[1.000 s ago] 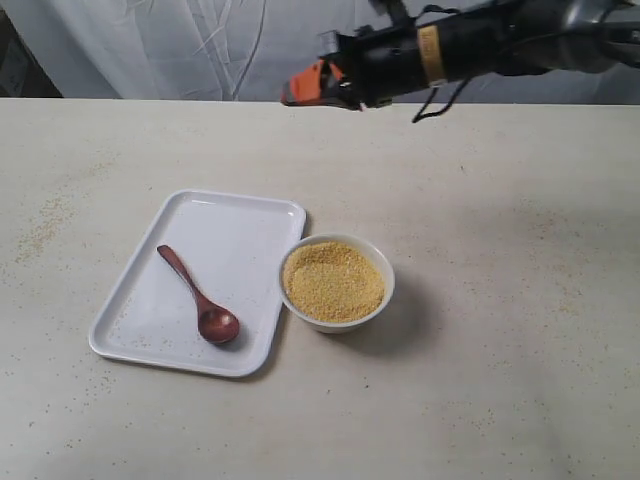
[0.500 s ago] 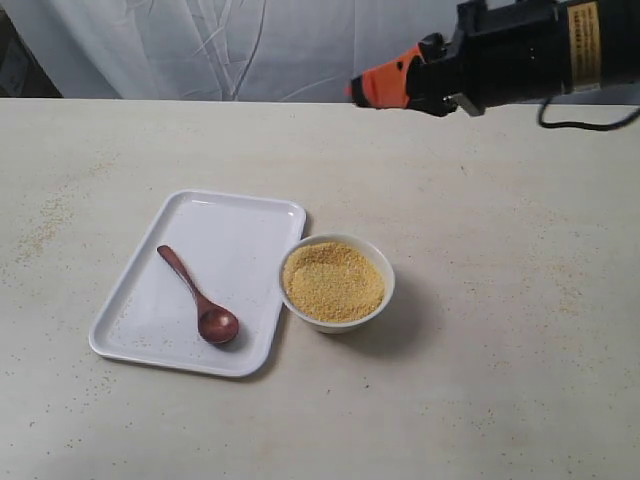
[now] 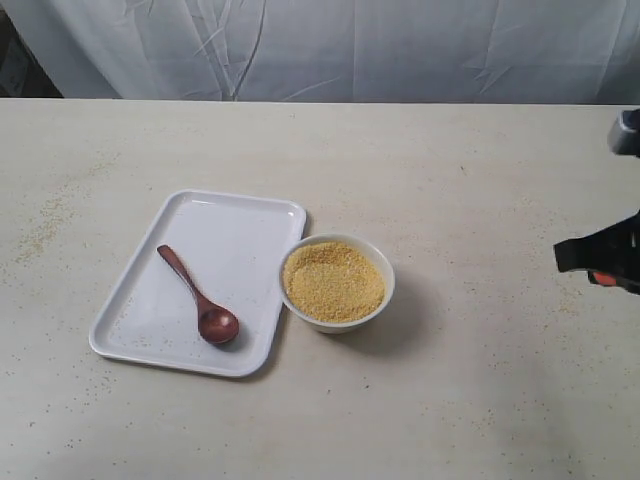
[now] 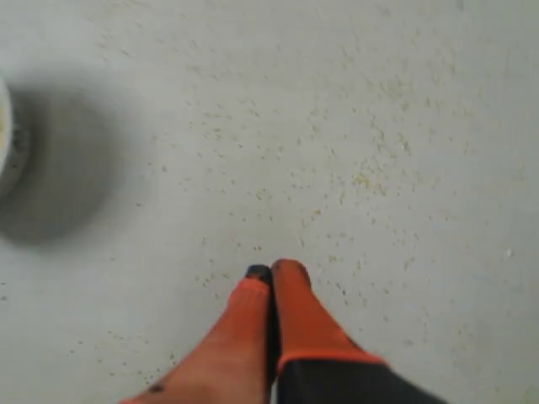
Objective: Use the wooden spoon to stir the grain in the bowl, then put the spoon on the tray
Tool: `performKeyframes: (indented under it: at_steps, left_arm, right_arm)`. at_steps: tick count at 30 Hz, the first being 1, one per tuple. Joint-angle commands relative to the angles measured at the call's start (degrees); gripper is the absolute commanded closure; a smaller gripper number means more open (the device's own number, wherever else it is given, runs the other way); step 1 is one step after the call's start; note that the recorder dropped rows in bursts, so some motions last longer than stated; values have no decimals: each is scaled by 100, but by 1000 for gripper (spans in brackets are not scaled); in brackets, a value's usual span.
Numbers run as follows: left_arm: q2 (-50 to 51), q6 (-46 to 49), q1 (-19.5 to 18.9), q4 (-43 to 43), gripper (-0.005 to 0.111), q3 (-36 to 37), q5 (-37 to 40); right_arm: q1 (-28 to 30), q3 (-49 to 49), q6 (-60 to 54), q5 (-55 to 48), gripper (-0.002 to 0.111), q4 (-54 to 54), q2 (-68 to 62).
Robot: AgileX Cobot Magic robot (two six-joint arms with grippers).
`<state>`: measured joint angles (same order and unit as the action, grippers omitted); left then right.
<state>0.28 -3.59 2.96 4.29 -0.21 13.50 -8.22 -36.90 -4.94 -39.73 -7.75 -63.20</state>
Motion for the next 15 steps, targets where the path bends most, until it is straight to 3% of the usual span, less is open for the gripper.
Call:
performKeyframes:
  at_steps: [1, 6, 10, 15]
  left_arm:
    - [-28, -19, -4, -16, 107, 21, -27]
    - [-28, -19, -4, -16, 107, 21, -27]
    - [-28, -19, -4, -16, 107, 21, -27]
    - [-28, -19, -4, -5, 107, 21, -13]
  right_arm:
    - [19, 518, -494, 599, 109, -238, 1940]
    - [19, 1644, -444, 1596, 109, 287, 5123]
    - [19, 1687, -431, 1161, 109, 105, 6229]
    - [19, 1625, -417, 1190, 109, -226, 6320]
